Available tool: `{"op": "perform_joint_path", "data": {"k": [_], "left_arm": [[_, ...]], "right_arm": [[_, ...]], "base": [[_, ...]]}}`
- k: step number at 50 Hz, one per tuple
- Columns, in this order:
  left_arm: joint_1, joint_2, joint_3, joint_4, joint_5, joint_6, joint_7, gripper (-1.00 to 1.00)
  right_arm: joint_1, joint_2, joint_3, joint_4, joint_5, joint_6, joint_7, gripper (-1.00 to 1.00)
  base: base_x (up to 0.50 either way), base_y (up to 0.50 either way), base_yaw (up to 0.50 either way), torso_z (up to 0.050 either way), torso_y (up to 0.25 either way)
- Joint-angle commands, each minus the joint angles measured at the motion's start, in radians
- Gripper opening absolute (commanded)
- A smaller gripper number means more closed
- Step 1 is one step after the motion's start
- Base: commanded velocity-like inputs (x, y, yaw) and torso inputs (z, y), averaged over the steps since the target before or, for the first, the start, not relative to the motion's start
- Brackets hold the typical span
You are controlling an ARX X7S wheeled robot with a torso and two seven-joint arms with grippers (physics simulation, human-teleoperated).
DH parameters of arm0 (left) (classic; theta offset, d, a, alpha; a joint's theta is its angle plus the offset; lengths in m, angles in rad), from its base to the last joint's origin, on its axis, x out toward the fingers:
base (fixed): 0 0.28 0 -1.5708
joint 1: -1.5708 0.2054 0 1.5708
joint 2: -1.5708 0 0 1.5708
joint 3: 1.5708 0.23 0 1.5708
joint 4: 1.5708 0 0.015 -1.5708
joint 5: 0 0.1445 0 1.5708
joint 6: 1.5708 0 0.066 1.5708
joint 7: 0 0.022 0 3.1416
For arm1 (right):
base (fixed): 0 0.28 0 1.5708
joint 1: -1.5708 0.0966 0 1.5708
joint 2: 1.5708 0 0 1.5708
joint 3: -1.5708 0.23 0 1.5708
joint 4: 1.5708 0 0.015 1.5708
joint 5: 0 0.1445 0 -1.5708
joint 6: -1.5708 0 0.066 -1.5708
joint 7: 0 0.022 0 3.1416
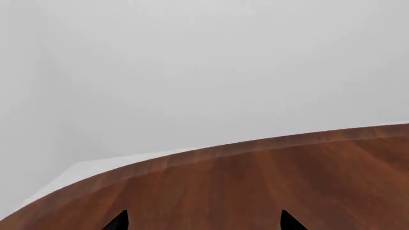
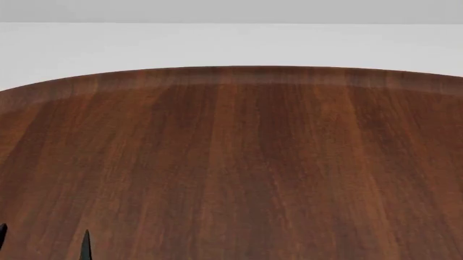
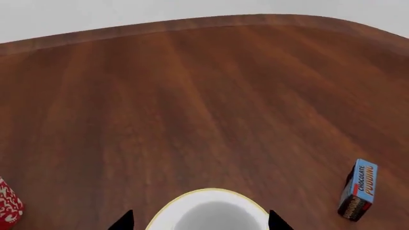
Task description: Put the white mug on the plate.
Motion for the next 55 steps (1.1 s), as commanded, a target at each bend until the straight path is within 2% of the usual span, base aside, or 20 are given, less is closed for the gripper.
{"op": "perform_joint_path", "data": {"k": [1,20,24,33,44,55], "left_arm": [[-0.029,-0.039,0.016,0.142,0.006,-0.128,-0.008,1.0],[-0.153,-0.081,0.037,0.428,-0.028,-0.417,-0.019,1.0],[-0.22,-0.161,0.09,0.434,-0.137,-0.403,-0.125,1.0],[-0.514,-0.396,0.366,0.434,-0.446,-0.285,-0.469,1.0],[-0.881,-0.504,0.692,0.434,-0.622,-0.173,-0.678,1.0],[-1.392,-0.558,1.212,0.434,-0.724,0.043,-0.883,1.0]], "right_arm": [[0.01,0.021,0.005,-0.031,0.004,0.028,-0.006,1.0],[-0.023,0.09,0.078,-0.133,-0.013,0.101,0.02,1.0],[-0.023,0.106,0.094,-0.162,-0.01,0.134,0.02,1.0],[-0.023,0.135,0.115,-0.191,0.001,0.161,0.02,1.0],[-0.024,0.158,0.143,-0.233,0.009,0.202,0.02,1.0],[-0.024,0.161,0.152,-0.243,0.015,0.209,0.02,1.0]], "base": [[0.0,0.0,0.0,0.0,0.0],[0.0,0.0,0.0,0.0,0.0],[0.0,0.0,0.0,0.0,0.0],[0.0,0.0,0.0,0.0,0.0],[0.0,0.0,0.0,0.0,0.0],[0.0,0.0,0.0,0.0,0.0]]}}
